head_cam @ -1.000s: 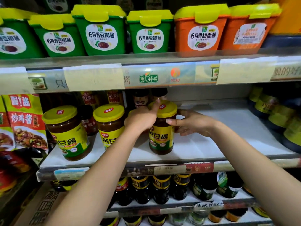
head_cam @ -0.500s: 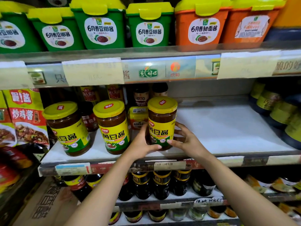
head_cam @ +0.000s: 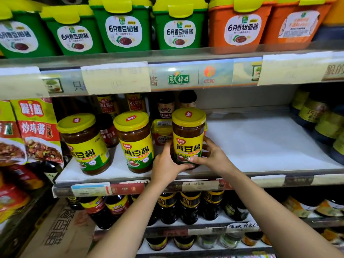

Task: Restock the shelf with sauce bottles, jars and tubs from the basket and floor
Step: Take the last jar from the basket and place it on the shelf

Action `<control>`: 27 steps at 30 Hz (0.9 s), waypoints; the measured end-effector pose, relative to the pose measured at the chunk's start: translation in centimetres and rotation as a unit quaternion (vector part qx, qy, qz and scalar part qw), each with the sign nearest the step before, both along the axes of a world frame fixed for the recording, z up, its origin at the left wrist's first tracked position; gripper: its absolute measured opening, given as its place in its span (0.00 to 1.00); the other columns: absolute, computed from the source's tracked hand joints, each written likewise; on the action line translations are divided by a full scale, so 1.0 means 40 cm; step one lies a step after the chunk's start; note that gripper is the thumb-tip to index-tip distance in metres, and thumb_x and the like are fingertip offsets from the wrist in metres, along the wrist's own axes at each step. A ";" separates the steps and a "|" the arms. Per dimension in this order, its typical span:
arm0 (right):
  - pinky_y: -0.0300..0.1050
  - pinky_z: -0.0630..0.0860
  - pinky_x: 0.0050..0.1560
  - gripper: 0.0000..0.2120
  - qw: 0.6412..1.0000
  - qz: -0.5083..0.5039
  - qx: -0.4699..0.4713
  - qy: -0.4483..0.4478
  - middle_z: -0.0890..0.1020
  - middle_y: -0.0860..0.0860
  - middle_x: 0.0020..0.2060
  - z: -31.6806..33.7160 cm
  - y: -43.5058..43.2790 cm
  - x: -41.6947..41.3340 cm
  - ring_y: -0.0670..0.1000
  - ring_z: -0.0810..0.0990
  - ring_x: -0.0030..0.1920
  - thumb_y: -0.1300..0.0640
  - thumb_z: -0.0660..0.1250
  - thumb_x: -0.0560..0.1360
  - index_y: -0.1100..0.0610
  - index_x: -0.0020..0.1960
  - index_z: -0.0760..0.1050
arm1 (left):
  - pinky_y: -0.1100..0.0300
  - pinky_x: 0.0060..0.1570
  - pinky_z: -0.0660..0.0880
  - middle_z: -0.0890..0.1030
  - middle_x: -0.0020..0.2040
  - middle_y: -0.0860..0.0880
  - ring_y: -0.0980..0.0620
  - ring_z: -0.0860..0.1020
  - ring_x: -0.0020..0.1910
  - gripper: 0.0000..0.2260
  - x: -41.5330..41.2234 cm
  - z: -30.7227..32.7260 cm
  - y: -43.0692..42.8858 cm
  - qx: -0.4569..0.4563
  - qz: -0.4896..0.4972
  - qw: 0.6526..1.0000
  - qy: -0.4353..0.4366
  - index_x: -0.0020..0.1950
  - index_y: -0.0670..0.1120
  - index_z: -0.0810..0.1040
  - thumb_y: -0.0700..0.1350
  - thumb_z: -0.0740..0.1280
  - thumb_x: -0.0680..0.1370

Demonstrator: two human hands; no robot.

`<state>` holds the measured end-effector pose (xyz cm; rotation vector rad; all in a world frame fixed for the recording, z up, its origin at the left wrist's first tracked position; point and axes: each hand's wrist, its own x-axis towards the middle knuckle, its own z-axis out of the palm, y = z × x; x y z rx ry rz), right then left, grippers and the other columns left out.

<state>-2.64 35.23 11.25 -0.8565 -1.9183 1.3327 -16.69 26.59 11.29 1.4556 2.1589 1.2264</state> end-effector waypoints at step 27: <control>0.55 0.63 0.71 0.40 0.996 0.064 0.014 -0.053 0.69 0.48 0.70 -0.006 0.000 0.009 0.48 0.68 0.69 0.47 0.72 0.68 0.50 0.74 0.56 | 0.60 0.54 0.69 0.77 0.61 0.46 0.47 0.74 0.60 0.35 -0.013 0.011 -0.017 -0.017 -0.020 1.000 -0.001 0.63 0.45 0.70 0.54 0.79 0.61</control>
